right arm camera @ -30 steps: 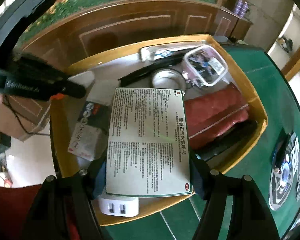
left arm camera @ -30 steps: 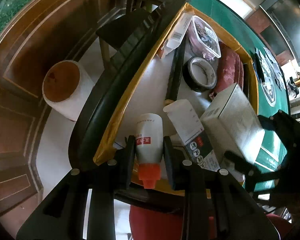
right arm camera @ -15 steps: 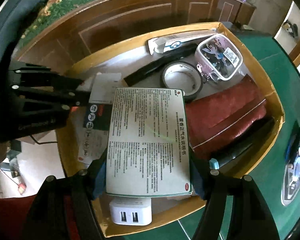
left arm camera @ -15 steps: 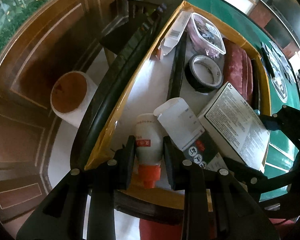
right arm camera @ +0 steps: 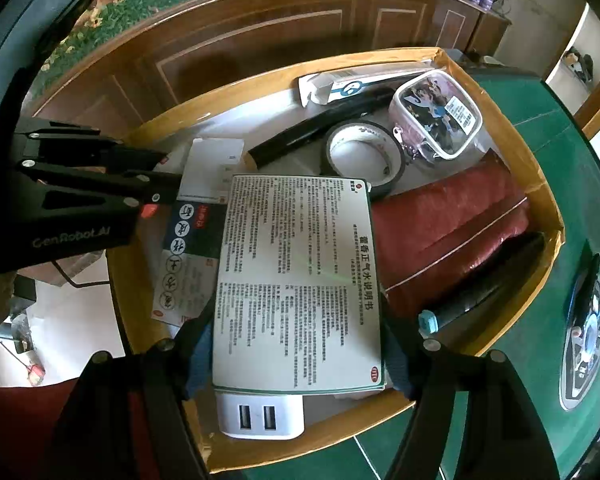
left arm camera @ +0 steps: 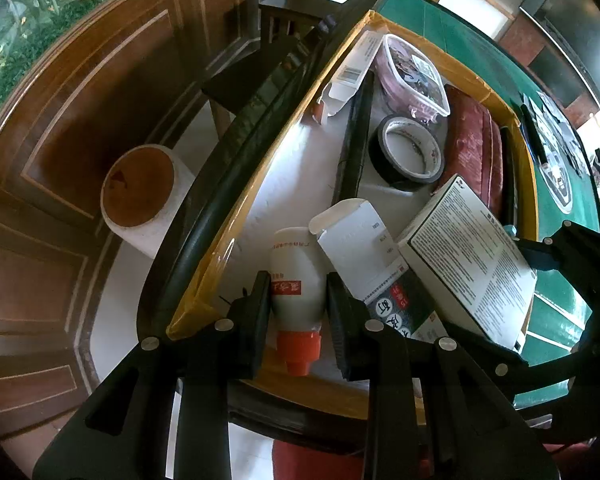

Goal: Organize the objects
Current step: 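Lower the glue bottle and instruction sheet into the tray and open both tools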

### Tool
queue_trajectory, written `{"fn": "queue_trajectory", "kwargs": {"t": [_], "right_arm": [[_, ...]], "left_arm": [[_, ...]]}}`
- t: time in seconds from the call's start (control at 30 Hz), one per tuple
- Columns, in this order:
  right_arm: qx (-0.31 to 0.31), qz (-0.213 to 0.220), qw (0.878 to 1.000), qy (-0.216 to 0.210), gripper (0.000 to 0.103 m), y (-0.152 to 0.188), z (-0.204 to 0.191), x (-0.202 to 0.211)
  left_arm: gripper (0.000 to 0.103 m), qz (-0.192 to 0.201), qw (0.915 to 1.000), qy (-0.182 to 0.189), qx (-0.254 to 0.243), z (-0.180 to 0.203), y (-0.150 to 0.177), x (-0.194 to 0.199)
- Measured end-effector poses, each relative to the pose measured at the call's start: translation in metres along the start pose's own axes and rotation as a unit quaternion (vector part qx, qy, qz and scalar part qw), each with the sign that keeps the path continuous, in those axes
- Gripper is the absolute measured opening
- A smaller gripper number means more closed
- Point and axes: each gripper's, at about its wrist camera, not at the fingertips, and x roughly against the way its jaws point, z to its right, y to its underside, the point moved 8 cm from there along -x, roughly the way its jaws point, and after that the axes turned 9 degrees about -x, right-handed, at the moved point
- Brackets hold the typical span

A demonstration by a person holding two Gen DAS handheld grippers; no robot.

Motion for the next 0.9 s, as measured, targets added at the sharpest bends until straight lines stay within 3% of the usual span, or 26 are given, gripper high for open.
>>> {"fn": "queue_trajectory", "kwargs": {"t": [0.17, 0.27, 0.53, 0.57, 0.6, 0.73, 0.8, 0.9], "right_arm": [[-0.001, -0.002, 1.0, 0.001, 0.073, 0.0, -0.001, -0.001], [-0.008, 0.0, 1.0, 0.0, 0.079, 0.0, -0.001, 0.001], [-0.027, 0.007, 1.0, 0.003, 0.08, 0.001, 0.002, 0.012], [-0.029, 0.011, 1.0, 0.004, 0.081, 0.0, 0.003, 0.013], [-0.032, 0.016, 0.999, 0.004, 0.082, 0.0, 0.004, 0.018], [-0.036, 0.036, 0.999, 0.004, 0.086, -0.003, 0.011, 0.035], [-0.038, 0.044, 0.998, 0.004, 0.089, 0.001, 0.017, 0.043], [-0.047, 0.054, 0.997, -0.001, 0.102, 0.007, 0.024, 0.054]], "left_arm": [[0.027, 0.002, 1.0, 0.002, 0.004, 0.001, 0.0, 0.001], [0.028, 0.002, 1.0, 0.006, 0.006, 0.001, 0.0, 0.002], [0.04, 0.004, 0.9999, 0.003, 0.014, 0.004, 0.0, 0.006], [0.043, 0.006, 0.9999, 0.0, 0.015, 0.006, 0.001, 0.008], [0.053, 0.009, 0.9998, -0.006, 0.016, 0.006, 0.001, 0.01], [0.064, 0.032, 0.9991, -0.01, 0.025, 0.011, 0.003, 0.023], [0.076, 0.04, 0.9985, -0.02, 0.03, 0.014, 0.005, 0.031], [0.077, 0.05, 0.9972, -0.047, 0.03, 0.015, 0.009, 0.042]]}}
